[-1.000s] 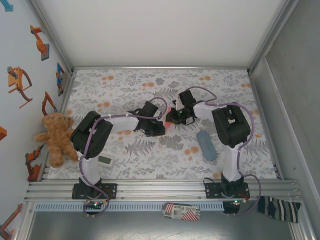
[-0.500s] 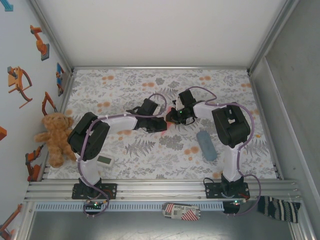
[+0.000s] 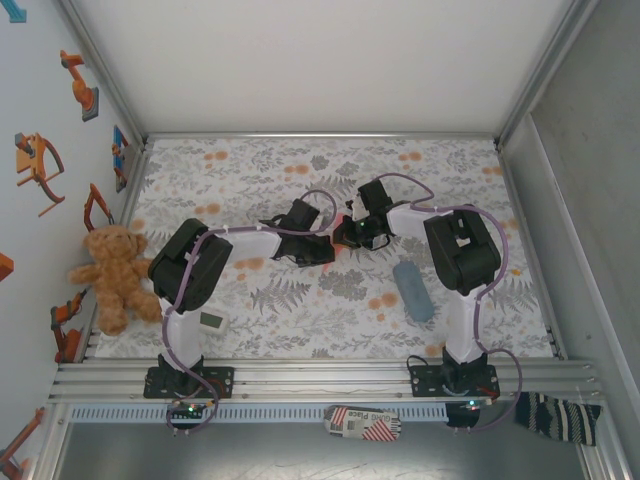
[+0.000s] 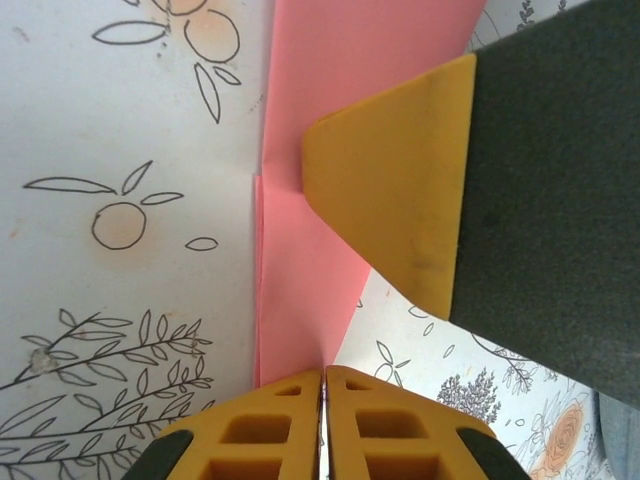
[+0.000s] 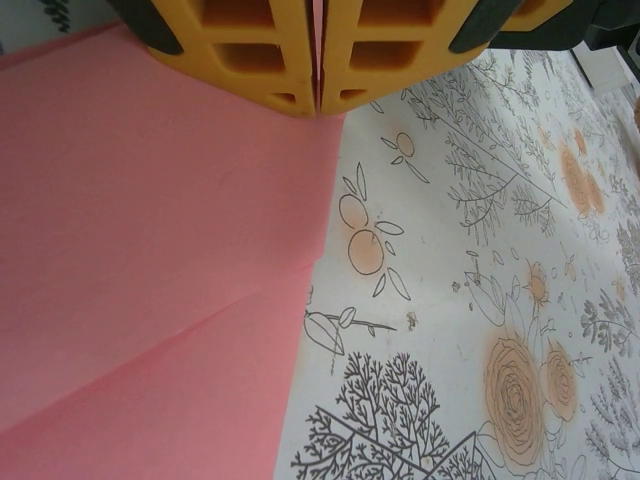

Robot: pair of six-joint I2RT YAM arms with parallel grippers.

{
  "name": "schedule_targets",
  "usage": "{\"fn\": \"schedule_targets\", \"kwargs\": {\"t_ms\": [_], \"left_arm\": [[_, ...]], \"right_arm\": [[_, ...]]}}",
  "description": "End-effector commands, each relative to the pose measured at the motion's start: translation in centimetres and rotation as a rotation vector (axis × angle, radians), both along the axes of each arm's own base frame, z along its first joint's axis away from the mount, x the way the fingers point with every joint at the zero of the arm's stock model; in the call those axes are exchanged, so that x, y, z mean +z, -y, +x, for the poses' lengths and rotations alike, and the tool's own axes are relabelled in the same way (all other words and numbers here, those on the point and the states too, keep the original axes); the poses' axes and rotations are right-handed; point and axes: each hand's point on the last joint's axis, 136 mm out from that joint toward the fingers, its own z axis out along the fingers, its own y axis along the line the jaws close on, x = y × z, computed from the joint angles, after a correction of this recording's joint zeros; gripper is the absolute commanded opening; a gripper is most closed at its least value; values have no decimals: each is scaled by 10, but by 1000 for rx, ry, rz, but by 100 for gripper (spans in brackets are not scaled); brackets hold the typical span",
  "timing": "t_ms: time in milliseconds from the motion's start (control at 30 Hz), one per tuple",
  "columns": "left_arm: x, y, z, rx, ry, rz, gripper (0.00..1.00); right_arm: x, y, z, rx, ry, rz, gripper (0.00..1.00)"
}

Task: Fold a paper plane with a square sheet of paper (pick it up from the middle)
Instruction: Fold the wing for the fifth time at the center of the table.

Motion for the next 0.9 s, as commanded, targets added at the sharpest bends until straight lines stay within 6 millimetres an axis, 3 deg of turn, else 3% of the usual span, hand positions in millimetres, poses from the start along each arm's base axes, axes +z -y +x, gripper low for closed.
{"fn": "schedule_targets", "kwargs": {"t_ms": [0, 300, 533, 733, 867], "left_arm": [[-18, -17, -12, 22, -47, 81, 11], [-33, -45, -49, 28, -117, 145, 10], [-17, -57, -73, -9, -119, 169, 10], [45, -32, -34, 32, 63, 5, 11], [52, -6, -10, 34, 102, -57, 11]], "right_arm": [[-30, 16, -8, -34, -78, -88, 10], [-45, 27, -11, -55, -112, -131, 9], [-45, 26, -10, -58, -114, -128, 9], [-36, 23, -8, -63, -101, -95, 9], [-32, 18, -5, -64, -96, -72, 9]]}}
